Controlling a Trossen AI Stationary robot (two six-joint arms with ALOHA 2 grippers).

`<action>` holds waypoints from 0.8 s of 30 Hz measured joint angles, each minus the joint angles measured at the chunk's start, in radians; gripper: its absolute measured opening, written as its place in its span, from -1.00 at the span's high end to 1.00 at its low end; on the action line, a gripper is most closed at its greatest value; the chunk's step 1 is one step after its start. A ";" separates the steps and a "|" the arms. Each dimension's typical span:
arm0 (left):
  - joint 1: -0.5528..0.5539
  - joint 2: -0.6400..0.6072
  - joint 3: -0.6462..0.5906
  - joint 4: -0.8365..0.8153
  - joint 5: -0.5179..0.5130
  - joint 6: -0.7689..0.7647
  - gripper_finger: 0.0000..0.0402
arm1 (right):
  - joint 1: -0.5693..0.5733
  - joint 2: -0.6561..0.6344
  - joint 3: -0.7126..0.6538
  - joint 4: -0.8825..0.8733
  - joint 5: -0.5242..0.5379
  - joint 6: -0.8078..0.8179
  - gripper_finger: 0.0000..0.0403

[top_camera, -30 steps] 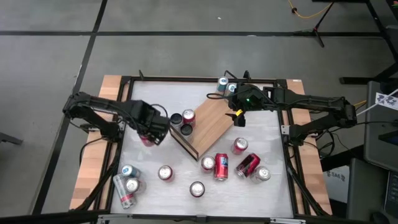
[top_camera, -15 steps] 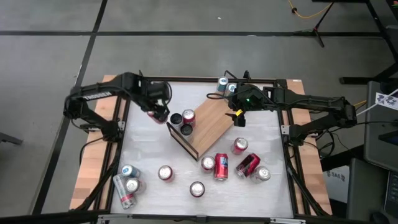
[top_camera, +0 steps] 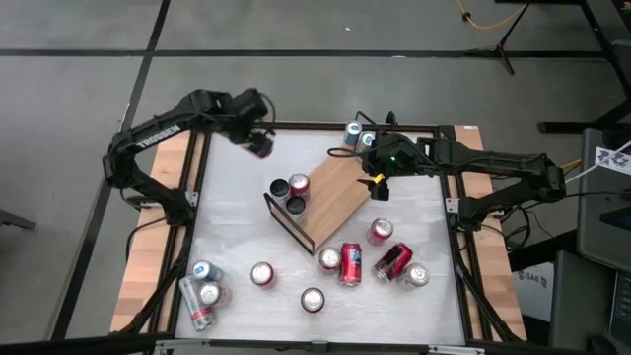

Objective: Place canned beverage on shelf
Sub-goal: Put the orange soda can on the shelf

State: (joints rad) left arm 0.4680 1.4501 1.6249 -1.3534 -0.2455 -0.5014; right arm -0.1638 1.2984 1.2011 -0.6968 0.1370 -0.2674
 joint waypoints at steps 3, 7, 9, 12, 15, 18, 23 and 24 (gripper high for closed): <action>0.039 0.027 0.000 0.125 0.024 0.064 -0.39 | 0.000 0.000 0.000 0.000 0.000 0.000 -0.70; 0.071 0.092 0.000 0.287 0.098 0.133 -0.39 | 0.000 0.000 0.000 0.000 0.000 0.000 -0.70; 0.072 0.135 0.000 0.346 0.135 0.146 -0.39 | 0.000 0.000 0.000 0.000 0.000 0.000 -0.70; 0.071 0.206 0.014 0.408 0.191 0.161 -0.39 | 0.000 0.000 0.000 0.000 0.000 0.000 -0.70; 0.058 0.290 0.076 0.408 0.214 0.172 -0.39 | 0.000 0.000 0.000 0.001 0.000 -0.001 -0.70; 0.040 0.369 0.159 0.396 0.229 0.175 -0.39 | 0.000 0.000 0.000 0.000 0.000 -0.001 -0.70; -0.005 0.462 0.261 0.335 0.253 0.174 -0.39 | 0.000 0.000 0.000 0.000 0.000 -0.001 -0.70; -0.015 0.473 0.268 0.319 0.253 0.174 -0.39 | 0.000 0.000 0.000 0.000 0.000 -0.001 -0.70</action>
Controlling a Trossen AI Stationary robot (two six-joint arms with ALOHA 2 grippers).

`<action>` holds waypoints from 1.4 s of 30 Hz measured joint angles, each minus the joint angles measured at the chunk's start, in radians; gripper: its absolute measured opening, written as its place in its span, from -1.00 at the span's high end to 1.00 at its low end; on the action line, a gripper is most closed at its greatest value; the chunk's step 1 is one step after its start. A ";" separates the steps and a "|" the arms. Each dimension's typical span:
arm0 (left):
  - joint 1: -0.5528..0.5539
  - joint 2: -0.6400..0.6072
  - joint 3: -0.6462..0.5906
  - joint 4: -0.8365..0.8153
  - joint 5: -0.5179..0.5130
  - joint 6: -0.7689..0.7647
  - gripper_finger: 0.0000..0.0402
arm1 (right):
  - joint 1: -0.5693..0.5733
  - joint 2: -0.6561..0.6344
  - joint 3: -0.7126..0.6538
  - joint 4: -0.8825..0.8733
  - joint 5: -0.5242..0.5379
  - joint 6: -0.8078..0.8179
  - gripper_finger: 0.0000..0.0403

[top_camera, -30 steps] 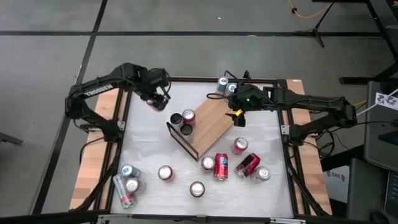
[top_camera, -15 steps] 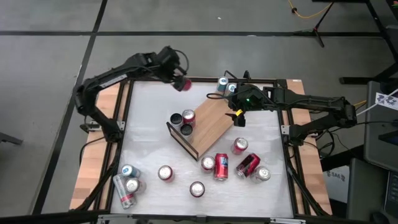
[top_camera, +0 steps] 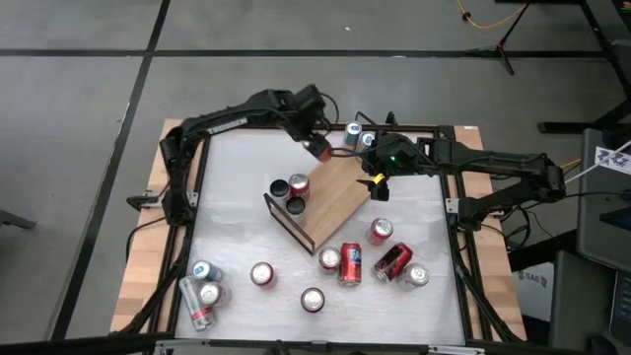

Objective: Place canned beverage on shelf
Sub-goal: Put the orange soda can on the shelf

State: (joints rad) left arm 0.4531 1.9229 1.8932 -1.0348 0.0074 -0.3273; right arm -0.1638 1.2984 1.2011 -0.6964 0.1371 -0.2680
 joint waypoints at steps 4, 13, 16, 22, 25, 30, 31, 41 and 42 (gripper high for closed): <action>-0.040 0.023 0.005 -0.040 -0.002 0.000 -0.39 | 0.000 0.000 0.000 0.000 0.000 0.000 -0.70; -0.110 0.036 0.006 -0.057 -0.007 -0.002 -0.39 | 0.000 0.000 0.000 0.000 0.000 0.000 -0.70; -0.122 0.036 0.006 -0.057 -0.017 -0.002 -0.39 | 0.000 0.000 0.000 0.000 0.000 0.000 -0.70; -0.145 0.063 0.008 -0.085 -0.015 -0.002 -0.39 | 0.000 0.000 0.000 -0.001 0.000 0.000 -0.70; -0.148 0.072 0.007 -0.092 -0.012 -0.002 -0.39 | 0.000 0.000 0.000 -0.001 0.000 0.000 -0.70; -0.145 0.091 0.007 -0.115 -0.019 -0.002 -0.39 | 0.000 0.000 0.000 -0.001 0.000 0.000 -0.70; -0.145 0.095 0.007 -0.118 -0.020 -0.002 -0.39 | 0.000 0.000 0.000 -0.001 0.000 0.000 -0.70; -0.145 0.100 0.007 -0.129 -0.017 -0.001 -0.43 | 0.000 0.008 0.000 0.000 0.000 0.000 -0.70; -0.145 0.100 0.007 -0.129 -0.018 -0.001 -0.45 | 0.000 0.009 0.000 -0.001 0.000 0.000 -0.70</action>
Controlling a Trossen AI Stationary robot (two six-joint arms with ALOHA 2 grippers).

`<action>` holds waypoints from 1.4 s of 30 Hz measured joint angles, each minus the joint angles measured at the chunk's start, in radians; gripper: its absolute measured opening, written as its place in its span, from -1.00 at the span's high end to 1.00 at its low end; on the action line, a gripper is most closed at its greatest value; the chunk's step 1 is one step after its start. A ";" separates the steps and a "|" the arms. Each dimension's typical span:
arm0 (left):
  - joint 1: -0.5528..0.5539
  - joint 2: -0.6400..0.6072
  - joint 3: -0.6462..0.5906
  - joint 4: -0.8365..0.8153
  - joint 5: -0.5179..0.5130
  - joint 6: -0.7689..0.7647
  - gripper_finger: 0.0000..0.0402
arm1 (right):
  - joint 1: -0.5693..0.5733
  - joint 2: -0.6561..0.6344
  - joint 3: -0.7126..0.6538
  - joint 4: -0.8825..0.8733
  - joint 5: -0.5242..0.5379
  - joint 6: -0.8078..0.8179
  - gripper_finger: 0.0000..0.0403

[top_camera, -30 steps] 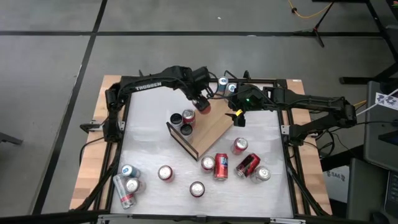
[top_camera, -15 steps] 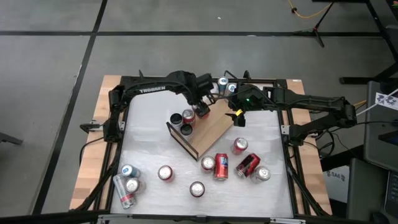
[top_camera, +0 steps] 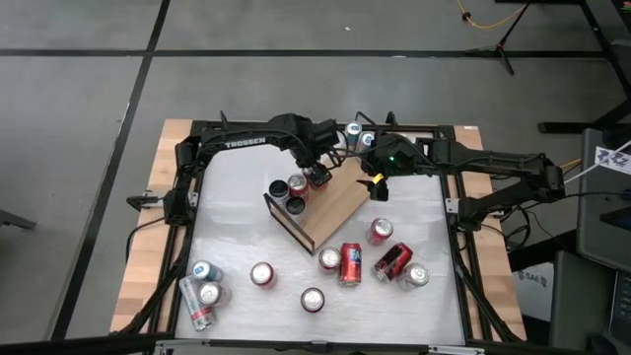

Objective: Place canned beverage on shelf
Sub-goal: Put the orange soda can on the shelf

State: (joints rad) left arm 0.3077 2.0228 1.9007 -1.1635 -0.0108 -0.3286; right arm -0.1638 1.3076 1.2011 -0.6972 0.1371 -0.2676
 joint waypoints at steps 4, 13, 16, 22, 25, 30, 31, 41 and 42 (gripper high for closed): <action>0.000 0.000 0.000 0.000 -0.006 0.000 -0.55 | 0.000 0.012 0.000 -0.001 0.000 0.000 -0.70; 0.000 0.000 -0.001 0.007 -0.006 0.000 -0.62 | 0.000 0.033 0.000 -0.011 0.000 0.000 -0.70; 0.000 0.000 -0.001 0.007 -0.006 0.000 -0.62 | 0.000 0.033 0.000 -0.010 0.000 0.000 -0.70; 0.000 0.000 -0.001 0.006 -0.006 0.000 -0.62 | 0.000 0.032 0.000 -0.010 0.009 -0.002 -0.70; 0.000 -0.002 -0.001 0.006 -0.006 0.000 -0.63 | 0.000 0.032 0.000 -0.010 0.010 -0.002 -0.70; 0.000 -0.004 -0.001 0.004 -0.004 0.000 -0.63 | 0.000 0.032 0.000 -0.010 0.010 -0.003 -0.70; 0.000 -0.004 -0.001 0.005 0.000 0.000 -0.63 | 0.000 0.032 0.000 -0.010 0.010 -0.003 -0.70; 0.000 -0.004 -0.001 0.005 0.005 -0.003 -0.63 | 0.000 0.032 0.000 -0.010 0.010 -0.003 -0.70; 0.000 -0.004 -0.001 0.005 0.005 -0.003 -0.63 | 0.000 0.032 0.000 -0.010 0.010 -0.003 -0.70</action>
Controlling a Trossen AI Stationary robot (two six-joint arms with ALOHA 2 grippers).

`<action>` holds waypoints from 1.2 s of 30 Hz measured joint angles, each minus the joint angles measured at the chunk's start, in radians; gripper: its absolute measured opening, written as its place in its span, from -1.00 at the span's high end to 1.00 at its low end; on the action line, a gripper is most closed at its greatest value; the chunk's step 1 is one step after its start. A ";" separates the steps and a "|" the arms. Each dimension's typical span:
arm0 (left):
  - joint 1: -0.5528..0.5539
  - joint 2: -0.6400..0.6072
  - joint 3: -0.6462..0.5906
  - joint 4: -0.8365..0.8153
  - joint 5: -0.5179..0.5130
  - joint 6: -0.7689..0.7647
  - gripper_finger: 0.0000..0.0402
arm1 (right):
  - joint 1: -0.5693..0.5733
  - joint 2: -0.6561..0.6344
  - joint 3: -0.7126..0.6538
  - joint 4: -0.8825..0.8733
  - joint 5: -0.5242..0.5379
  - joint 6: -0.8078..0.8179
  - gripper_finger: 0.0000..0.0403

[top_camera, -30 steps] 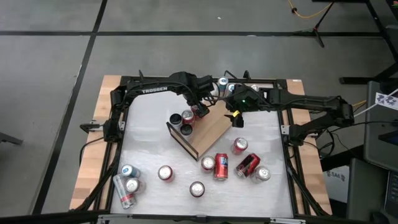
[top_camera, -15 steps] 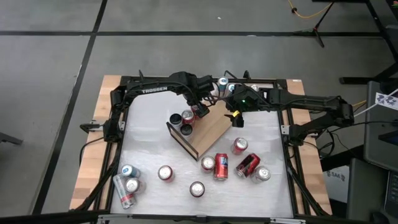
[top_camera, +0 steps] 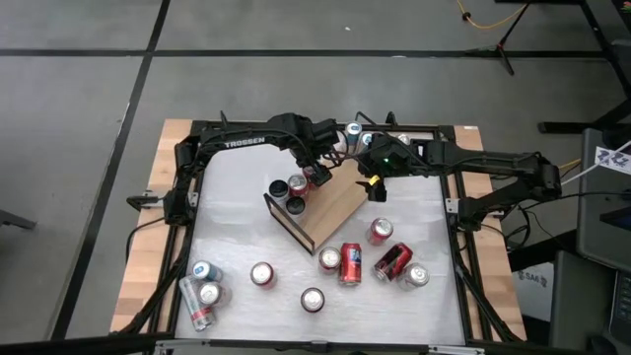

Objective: Place canned beverage on shelf
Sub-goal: Put the orange soda can on the shelf, then put the blue soda can on the shelf aligned with the other blue soda cans

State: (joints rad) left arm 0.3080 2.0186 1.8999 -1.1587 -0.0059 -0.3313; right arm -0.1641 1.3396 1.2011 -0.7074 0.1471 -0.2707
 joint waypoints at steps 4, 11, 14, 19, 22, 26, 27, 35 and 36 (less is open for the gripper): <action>0.000 0.000 0.006 -0.007 0.001 0.000 -0.63 | 0.000 0.000 0.000 0.000 0.000 0.000 -0.70; 0.000 -0.002 0.084 -0.013 0.001 0.000 -0.63 | 0.000 -0.001 0.000 0.000 0.001 0.000 -0.70; 0.000 -0.002 0.118 -0.015 -0.003 0.000 -0.63 | 0.000 -0.001 0.000 0.000 0.001 0.000 -0.70; 0.000 -0.002 0.197 -0.062 -0.006 0.002 -0.63 | 0.000 -0.001 0.000 0.000 0.001 0.000 -0.70; 0.000 -0.002 0.272 -0.145 -0.007 0.002 -0.63 | 0.000 -0.001 0.000 0.000 0.001 0.000 -0.70; -0.012 -0.002 0.386 -0.276 -0.010 0.001 -0.63 | 0.000 -0.002 0.000 -0.003 0.001 0.000 -0.70; -0.019 -0.002 0.416 -0.311 -0.010 -0.002 -0.63 | 0.000 -0.002 0.000 -0.005 0.001 0.000 -0.70; -0.118 -0.064 0.425 -0.416 -0.010 -0.083 -0.63 | 0.000 -0.002 0.000 -0.008 0.001 -0.001 -0.70; -0.137 -0.071 0.425 -0.413 -0.014 -0.085 -0.63 | 0.000 -0.002 0.000 -0.008 0.002 -0.001 -0.70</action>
State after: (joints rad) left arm 0.1708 1.9477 2.3253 -1.5722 -0.0196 -0.4168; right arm -0.1641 1.3380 1.2011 -0.7152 0.1487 -0.2714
